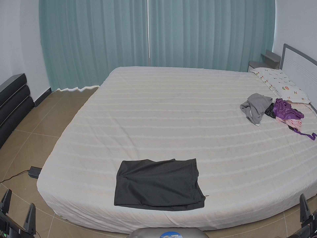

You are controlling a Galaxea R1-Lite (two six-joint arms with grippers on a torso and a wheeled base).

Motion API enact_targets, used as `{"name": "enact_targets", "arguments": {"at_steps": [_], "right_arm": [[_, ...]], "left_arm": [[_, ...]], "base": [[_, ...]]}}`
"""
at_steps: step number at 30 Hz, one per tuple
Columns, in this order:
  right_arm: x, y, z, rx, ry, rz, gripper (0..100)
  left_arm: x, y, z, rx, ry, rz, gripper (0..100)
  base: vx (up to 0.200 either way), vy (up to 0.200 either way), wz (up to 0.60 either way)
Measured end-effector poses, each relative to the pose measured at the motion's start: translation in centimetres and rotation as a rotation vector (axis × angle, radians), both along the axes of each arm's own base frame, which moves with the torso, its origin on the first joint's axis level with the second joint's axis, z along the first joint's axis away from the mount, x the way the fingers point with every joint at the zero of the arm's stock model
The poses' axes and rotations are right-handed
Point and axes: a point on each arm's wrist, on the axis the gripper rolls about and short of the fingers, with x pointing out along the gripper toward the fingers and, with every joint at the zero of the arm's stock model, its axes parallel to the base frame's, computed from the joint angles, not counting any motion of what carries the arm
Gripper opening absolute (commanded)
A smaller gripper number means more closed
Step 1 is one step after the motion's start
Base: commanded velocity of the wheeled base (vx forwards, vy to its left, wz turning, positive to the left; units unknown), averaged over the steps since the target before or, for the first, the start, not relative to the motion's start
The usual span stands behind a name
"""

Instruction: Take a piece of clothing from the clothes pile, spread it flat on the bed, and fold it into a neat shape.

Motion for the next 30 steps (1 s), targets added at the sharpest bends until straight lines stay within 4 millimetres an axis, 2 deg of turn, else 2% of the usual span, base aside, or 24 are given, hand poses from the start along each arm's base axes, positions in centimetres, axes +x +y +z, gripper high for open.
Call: {"name": "enact_targets", "arguments": {"at_steps": [6, 12, 26, 30], "right_arm": [[0.1, 0.0, -1.8, 0.018, 0.158, -0.01, 100], [0.1, 0.0, -1.1, 0.023, 0.098, -0.013, 100], [0.1, 0.0, -1.1, 0.026, 0.095, -0.014, 100], [0.1, 0.0, -1.1, 0.026, 0.095, -0.014, 100]], "left_arm": [[0.0, -0.2, -0.3, -0.016, 0.023, -0.074, 100], [0.0, -0.3, -0.4, -0.025, 0.04, -0.142, 100], [0.1, 0.2, -0.9, -0.063, 0.08, 0.07, 100], [0.1, 0.1, -0.9, -0.05, 0.084, 0.056, 100]], "base": [[0.0, 0.0, 0.0], [0.0, 0.0, 0.0], [0.0, 0.0, 0.0], [0.0, 0.0, 0.0]]}}
